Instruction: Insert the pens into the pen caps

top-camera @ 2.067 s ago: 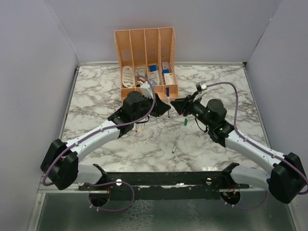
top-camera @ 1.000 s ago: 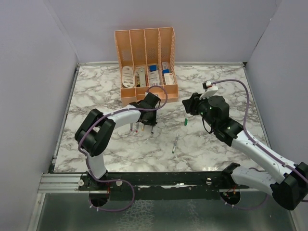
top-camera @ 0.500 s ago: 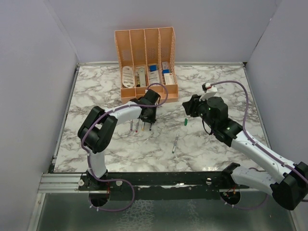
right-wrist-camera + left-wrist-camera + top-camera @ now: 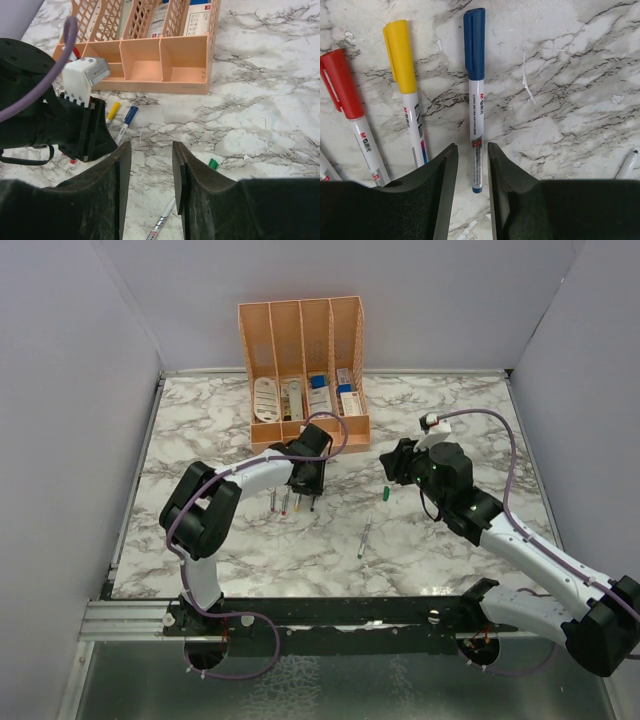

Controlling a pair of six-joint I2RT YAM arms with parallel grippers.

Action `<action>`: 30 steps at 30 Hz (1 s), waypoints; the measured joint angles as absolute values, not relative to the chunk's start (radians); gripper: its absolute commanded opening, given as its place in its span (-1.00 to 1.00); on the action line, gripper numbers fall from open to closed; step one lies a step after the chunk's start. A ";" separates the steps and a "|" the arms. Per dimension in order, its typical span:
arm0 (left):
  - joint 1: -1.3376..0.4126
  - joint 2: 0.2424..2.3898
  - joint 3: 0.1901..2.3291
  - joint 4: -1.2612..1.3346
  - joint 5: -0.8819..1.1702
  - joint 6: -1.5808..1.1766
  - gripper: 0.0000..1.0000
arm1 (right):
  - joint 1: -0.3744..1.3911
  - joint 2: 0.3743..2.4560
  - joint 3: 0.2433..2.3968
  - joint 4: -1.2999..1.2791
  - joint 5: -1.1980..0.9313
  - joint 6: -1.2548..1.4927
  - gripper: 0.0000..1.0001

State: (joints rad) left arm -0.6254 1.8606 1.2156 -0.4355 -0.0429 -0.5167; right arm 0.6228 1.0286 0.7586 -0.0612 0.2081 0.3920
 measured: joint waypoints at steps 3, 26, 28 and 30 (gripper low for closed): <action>-0.626 1.826 1.216 -0.445 -0.043 -0.517 -0.33 | 0.623 1.029 0.750 -0.061 0.218 0.394 -0.20; -0.925 1.747 1.249 -0.467 -0.019 -0.575 -0.30 | 0.414 1.251 0.761 -0.289 0.307 0.591 0.01; -0.939 1.761 1.254 -0.486 -0.016 -0.576 -0.29 | 0.379 1.251 0.760 -0.289 0.297 0.599 0.01; -0.950 1.779 1.269 -0.503 -0.016 -0.577 -0.26 | 0.371 1.252 0.760 -0.289 0.289 0.602 0.00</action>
State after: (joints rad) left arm -0.9504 1.7790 1.2690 -0.5030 -0.0158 -0.5766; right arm 0.3710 1.2518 0.7597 -0.2893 0.2886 0.6018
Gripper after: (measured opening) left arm 0.352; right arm 0.506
